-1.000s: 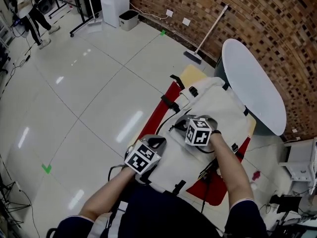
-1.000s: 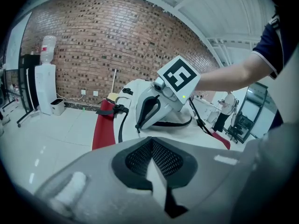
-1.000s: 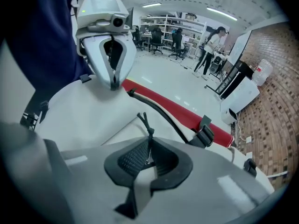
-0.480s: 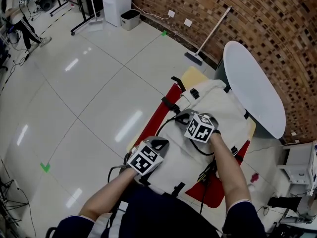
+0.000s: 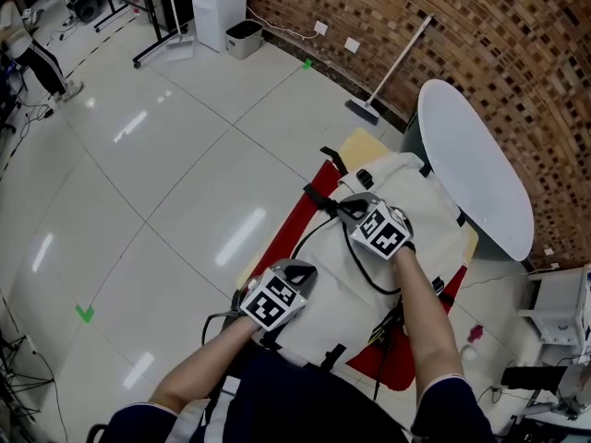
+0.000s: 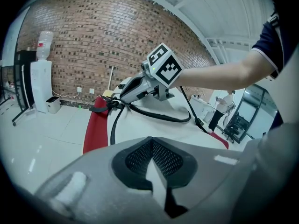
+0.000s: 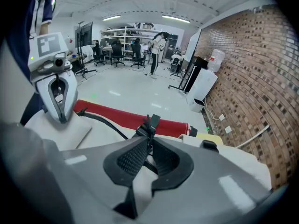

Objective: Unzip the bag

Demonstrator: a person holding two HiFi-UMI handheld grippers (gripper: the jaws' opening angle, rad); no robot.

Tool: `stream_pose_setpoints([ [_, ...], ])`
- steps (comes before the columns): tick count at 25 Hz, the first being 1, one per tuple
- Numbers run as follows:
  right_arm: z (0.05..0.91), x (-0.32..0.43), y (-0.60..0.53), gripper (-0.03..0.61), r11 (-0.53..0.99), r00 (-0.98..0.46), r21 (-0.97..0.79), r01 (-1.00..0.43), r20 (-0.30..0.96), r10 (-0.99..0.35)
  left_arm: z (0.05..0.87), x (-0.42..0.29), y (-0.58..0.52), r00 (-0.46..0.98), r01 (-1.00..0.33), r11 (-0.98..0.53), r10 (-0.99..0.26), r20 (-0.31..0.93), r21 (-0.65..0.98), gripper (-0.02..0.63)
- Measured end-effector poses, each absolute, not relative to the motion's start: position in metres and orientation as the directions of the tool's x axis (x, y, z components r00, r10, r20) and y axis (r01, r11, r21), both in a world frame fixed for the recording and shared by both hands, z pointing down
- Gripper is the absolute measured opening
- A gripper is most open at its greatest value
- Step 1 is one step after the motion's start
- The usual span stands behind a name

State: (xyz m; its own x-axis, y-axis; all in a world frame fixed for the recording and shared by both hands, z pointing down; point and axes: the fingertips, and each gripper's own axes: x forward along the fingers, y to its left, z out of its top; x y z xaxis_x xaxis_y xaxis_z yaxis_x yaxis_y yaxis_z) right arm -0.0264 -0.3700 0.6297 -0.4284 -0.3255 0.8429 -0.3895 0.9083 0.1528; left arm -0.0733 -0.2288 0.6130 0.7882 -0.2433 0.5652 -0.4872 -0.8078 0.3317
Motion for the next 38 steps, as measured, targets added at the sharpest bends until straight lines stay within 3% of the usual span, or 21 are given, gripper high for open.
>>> stream_pose_setpoints([
  [8, 0.594, 0.006, -0.408, 0.006, 0.789, -0.433, 0.171, -0.590, 0.758, -0.488, 0.621, -0.071, -0.226, 0.790, -0.476, -0.813, -0.229, 0.569, 0.334, 0.002],
  [12, 0.593, -0.008, -0.389, 0.011, 0.832, -0.474, 0.085, -0.548, 0.788, -0.393, 0.621, -0.068, -0.226, 0.792, -0.465, -0.819, -0.216, 0.571, 0.335, 0.002],
  [14, 0.609, -0.017, -0.373, 0.114, 0.860, -0.468, 0.038, -0.508, 0.826, -0.313, 0.619, -0.067, -0.226, 0.791, -0.459, -0.822, -0.207, 0.575, 0.336, 0.002],
  [15, 0.617, -0.020, -0.368, 0.135, 0.868, -0.457, 0.024, -0.497, 0.843, -0.284, 0.619, -0.067, -0.226, 0.793, -0.456, -0.824, -0.204, 0.575, 0.337, 0.002],
  [21, 0.646, -0.021, -0.358, 0.172, 0.856, -0.360, 0.008, -0.517, 0.905, -0.226, 0.622, -0.064, -0.225, 0.807, -0.442, -0.825, -0.193, 0.558, 0.353, 0.002],
  [25, 0.658, -0.019, -0.354, 0.156, 0.869, -0.257, 0.049, -0.492, 0.946, -0.199, 0.621, -0.063, -0.225, 0.817, -0.428, -0.827, -0.182, 0.547, 0.365, 0.002],
  [29, 0.660, -0.023, -0.348, 0.050, 0.892, -0.255, 0.052, -0.448, 0.949, -0.184, 0.622, -0.061, -0.225, 0.831, -0.409, -0.833, -0.172, 0.528, 0.373, 0.002],
  [38, 0.635, -0.015, -0.364, 0.026, 0.757, -0.372, -0.041, -0.652, 0.887, -0.272, 0.623, -0.062, -0.221, 0.841, -0.374, -0.847, -0.137, 0.523, 0.379, 0.002],
])
